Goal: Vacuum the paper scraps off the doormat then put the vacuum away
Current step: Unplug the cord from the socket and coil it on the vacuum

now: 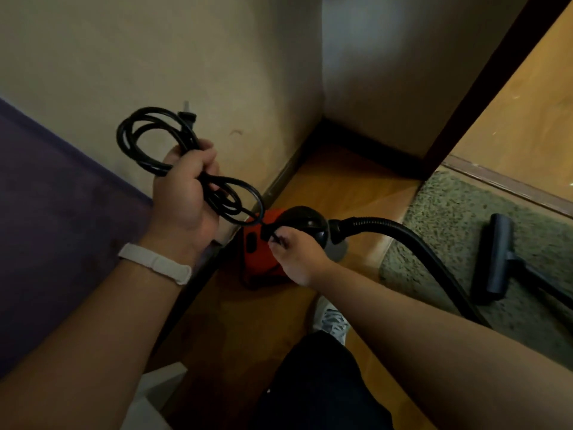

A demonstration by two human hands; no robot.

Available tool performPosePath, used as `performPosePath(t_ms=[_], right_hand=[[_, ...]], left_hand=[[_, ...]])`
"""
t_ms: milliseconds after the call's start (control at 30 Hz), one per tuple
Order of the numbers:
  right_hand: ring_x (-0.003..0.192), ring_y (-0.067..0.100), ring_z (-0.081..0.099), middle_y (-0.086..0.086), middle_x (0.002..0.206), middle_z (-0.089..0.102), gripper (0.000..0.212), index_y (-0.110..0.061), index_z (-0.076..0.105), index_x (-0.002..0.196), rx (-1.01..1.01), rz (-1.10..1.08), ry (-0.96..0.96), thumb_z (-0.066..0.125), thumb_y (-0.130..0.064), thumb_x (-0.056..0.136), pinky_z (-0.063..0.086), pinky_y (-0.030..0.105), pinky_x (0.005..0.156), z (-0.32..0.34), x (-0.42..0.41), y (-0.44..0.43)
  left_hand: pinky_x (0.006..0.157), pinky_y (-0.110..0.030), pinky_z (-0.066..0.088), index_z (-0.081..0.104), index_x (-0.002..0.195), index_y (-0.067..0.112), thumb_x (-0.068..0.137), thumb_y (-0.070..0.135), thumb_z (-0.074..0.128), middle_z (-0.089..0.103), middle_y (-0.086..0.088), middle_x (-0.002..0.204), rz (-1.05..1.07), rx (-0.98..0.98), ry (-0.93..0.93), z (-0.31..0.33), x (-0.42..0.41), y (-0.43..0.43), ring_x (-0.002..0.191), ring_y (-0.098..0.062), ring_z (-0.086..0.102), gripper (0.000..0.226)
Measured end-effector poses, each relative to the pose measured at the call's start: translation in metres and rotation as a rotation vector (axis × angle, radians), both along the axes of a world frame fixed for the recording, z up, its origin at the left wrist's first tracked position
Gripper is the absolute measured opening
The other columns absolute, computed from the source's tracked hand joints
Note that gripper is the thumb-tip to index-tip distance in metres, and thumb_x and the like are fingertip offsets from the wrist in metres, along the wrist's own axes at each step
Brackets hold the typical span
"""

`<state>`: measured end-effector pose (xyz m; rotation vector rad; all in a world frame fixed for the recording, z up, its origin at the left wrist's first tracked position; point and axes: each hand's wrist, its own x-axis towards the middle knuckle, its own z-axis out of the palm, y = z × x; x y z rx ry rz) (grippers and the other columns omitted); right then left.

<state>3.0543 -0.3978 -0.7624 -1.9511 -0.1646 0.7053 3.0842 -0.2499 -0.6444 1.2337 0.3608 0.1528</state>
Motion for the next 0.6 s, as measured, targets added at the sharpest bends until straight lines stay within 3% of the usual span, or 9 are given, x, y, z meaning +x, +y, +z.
performPosePath(t_ms=[100, 167, 200, 267, 300, 367, 467, 533, 600], right_hand=[[0.063, 0.023, 0.042, 0.012, 0.077, 0.048, 0.022, -0.011, 0.056, 0.086, 0.066, -0.095, 0.074, 0.049, -0.023, 0.103, 0.035, 0.036, 0.060, -0.002, 0.010, -0.004], [0.063, 0.023, 0.040, 0.015, 0.075, 0.047, 0.022, -0.009, 0.056, 0.082, 0.115, -0.193, 0.134, 0.054, -0.022, 0.101, 0.033, 0.034, 0.058, -0.001, 0.019, -0.010], [0.064, 0.022, 0.040, 0.014, 0.075, 0.048, 0.021, -0.010, 0.057, 0.081, 0.152, -0.244, 0.174, 0.057, -0.020, 0.099, 0.035, 0.033, 0.058, -0.004, 0.023, -0.014], [0.069, 0.024, 0.046, 0.015, 0.073, 0.052, 0.019, -0.009, 0.059, 0.079, 0.232, -0.318, 0.271, 0.061, -0.018, 0.096, 0.044, 0.038, 0.067, -0.005, 0.030, -0.017], [0.071, 0.026, 0.050, 0.014, 0.071, 0.054, 0.021, -0.008, 0.059, 0.077, 0.277, -0.345, 0.328, 0.061, -0.016, 0.096, 0.048, 0.042, 0.073, -0.007, 0.033, -0.017], [0.071, 0.023, 0.055, 0.010, 0.070, 0.056, 0.023, -0.005, 0.057, 0.075, 0.380, -0.390, 0.461, 0.056, -0.009, 0.097, 0.051, 0.038, 0.077, -0.006, 0.038, -0.017], [0.070, 0.019, 0.055, 0.007, 0.072, 0.056, 0.020, -0.004, 0.059, 0.077, 0.491, -0.385, 0.506, 0.052, -0.002, 0.096, 0.050, 0.030, 0.069, -0.008, 0.041, -0.022], [0.069, 0.018, 0.055, 0.007, 0.072, 0.055, 0.020, -0.005, 0.059, 0.077, 0.509, -0.374, 0.509, 0.052, -0.003, 0.096, 0.052, 0.027, 0.068, -0.012, 0.042, -0.029], [0.069, 0.017, 0.056, 0.007, 0.072, 0.056, 0.020, -0.006, 0.058, 0.077, 0.517, -0.375, 0.506, 0.052, -0.003, 0.096, 0.053, 0.023, 0.065, -0.017, 0.045, -0.032]], left_hand=[[0.056, -0.022, 0.036, 0.058, 0.089, 0.016, 0.085, 0.002, 0.055, 0.046, 0.003, 0.064, -0.011, 0.365, 0.000, -0.021, -0.002, 0.021, 0.057, -0.008, 0.044, 0.015], [0.060, -0.019, 0.042, 0.060, 0.099, 0.018, 0.087, 0.003, 0.065, 0.053, 0.006, 0.074, -0.123, 0.657, 0.091, -0.043, -0.008, 0.029, 0.063, -0.001, 0.053, 0.020], [0.063, -0.014, 0.045, 0.060, 0.103, 0.020, 0.088, 0.005, 0.068, 0.057, 0.011, 0.078, -0.225, 0.712, 0.155, -0.055, -0.011, 0.032, 0.066, 0.005, 0.057, 0.023], [0.076, -0.014, 0.049, 0.063, 0.109, 0.034, 0.081, 0.020, 0.079, 0.067, 0.021, 0.091, -0.488, 0.663, 0.296, -0.081, -0.020, 0.034, 0.084, 0.013, 0.061, 0.035], [0.087, -0.022, 0.051, 0.063, 0.115, 0.039, 0.075, 0.025, 0.083, 0.069, 0.022, 0.105, -0.611, 0.604, 0.344, -0.092, -0.023, 0.031, 0.100, 0.010, 0.062, 0.047], [0.099, -0.033, 0.050, 0.061, 0.127, 0.029, 0.068, 0.021, 0.090, 0.067, 0.012, 0.123, -0.723, 0.570, 0.316, -0.118, -0.024, 0.021, 0.116, -0.004, 0.061, 0.066], [0.091, -0.028, 0.054, 0.068, 0.111, 0.018, 0.064, 0.007, 0.091, 0.073, 0.007, 0.109, -0.615, 0.587, 0.161, -0.139, -0.019, -0.001, 0.105, -0.005, 0.067, 0.054], [0.081, -0.022, 0.055, 0.071, 0.095, 0.022, 0.064, -0.001, 0.088, 0.075, 0.013, 0.096, -0.597, 0.601, 0.075, -0.145, -0.015, -0.012, 0.095, -0.004, 0.070, 0.043], [0.077, -0.019, 0.054, 0.071, 0.092, 0.025, 0.067, -0.005, 0.084, 0.075, 0.017, 0.091, -0.571, 0.639, 0.066, -0.153, -0.013, -0.017, 0.091, 0.000, 0.069, 0.041]])
